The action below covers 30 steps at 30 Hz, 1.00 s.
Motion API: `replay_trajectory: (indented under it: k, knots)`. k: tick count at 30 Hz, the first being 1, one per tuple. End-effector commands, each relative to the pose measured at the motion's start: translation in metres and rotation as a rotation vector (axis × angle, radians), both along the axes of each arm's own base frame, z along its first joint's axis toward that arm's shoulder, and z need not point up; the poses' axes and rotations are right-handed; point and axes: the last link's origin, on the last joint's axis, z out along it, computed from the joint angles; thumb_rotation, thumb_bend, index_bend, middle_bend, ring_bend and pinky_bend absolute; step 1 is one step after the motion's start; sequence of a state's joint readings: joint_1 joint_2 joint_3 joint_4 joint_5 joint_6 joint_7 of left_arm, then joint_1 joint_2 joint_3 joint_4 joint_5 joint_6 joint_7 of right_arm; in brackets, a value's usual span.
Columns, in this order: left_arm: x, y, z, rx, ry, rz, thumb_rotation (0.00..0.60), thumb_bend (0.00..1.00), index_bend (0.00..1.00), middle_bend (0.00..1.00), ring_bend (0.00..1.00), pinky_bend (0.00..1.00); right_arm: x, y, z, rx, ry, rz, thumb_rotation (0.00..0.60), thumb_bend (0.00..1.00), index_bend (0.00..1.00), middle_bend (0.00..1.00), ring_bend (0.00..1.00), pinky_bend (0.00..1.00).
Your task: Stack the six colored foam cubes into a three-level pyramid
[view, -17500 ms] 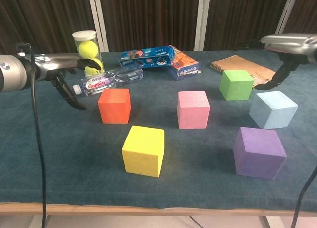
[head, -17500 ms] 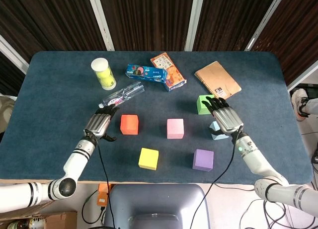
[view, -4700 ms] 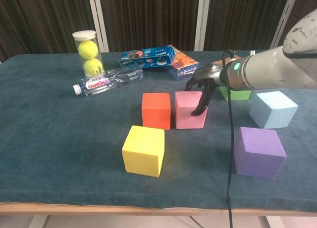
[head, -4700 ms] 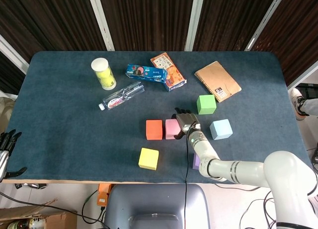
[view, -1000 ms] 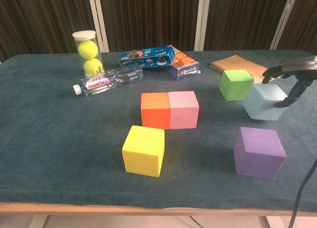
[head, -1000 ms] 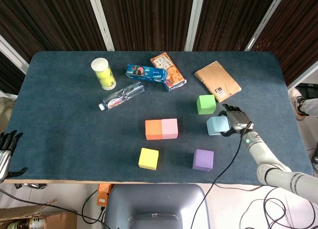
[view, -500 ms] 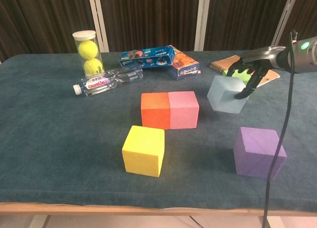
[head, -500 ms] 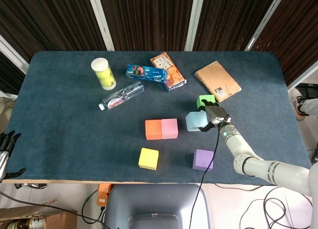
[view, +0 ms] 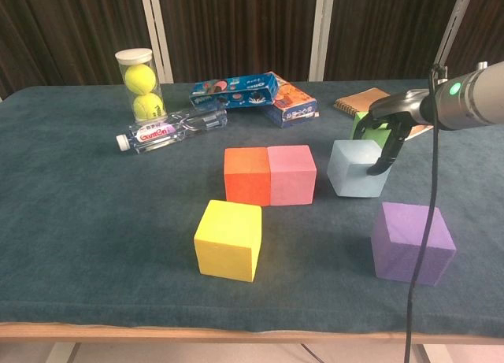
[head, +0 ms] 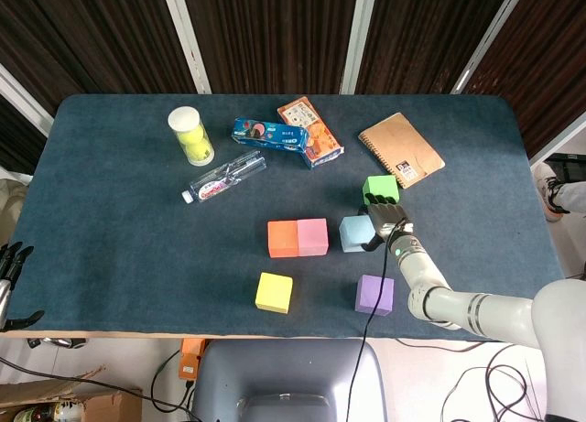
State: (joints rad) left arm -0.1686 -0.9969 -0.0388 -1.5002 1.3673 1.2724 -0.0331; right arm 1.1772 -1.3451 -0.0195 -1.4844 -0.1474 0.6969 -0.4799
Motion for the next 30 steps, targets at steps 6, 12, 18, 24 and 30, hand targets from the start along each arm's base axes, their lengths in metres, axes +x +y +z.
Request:
replay_trajectory:
  k: [6,12,18,24,30]
  knots:
    - [-0.001,0.0,0.0,0.001,-0.001,0.002,0.587,0.1,0.08,0.0,0.0,0.11,0.008,-0.003,-0.009,0.007,0.003,-0.002,0.6,0.19,0.43,0.0,0.0,0.0]
    - [-0.001,0.0,0.0,0.0,-0.002,0.002,0.587,0.1,0.08,0.0,0.0,0.11,0.015,-0.003,-0.013,0.008,-0.008,0.009,0.6,0.19,0.42,0.0,0.0,0.0]
    - [-0.002,-0.001,0.001,0.001,-0.004,0.002,0.586,0.1,0.08,0.0,0.0,0.11,0.02,-0.001,-0.015,0.013,-0.001,0.021,0.6,0.19,0.42,0.0,0.0,0.0]
    - [-0.002,-0.001,0.002,0.001,-0.006,0.001,0.586,0.1,0.08,0.0,0.0,0.11,0.021,0.0,-0.018,0.012,0.009,0.023,0.6,0.19,0.39,0.0,0.0,0.0]
    - [-0.004,-0.003,0.003,0.005,-0.008,0.005,0.585,0.1,0.08,0.0,0.0,0.11,0.023,-0.001,-0.021,0.012,0.002,0.02,0.6,0.19,0.21,0.0,0.0,0.0]
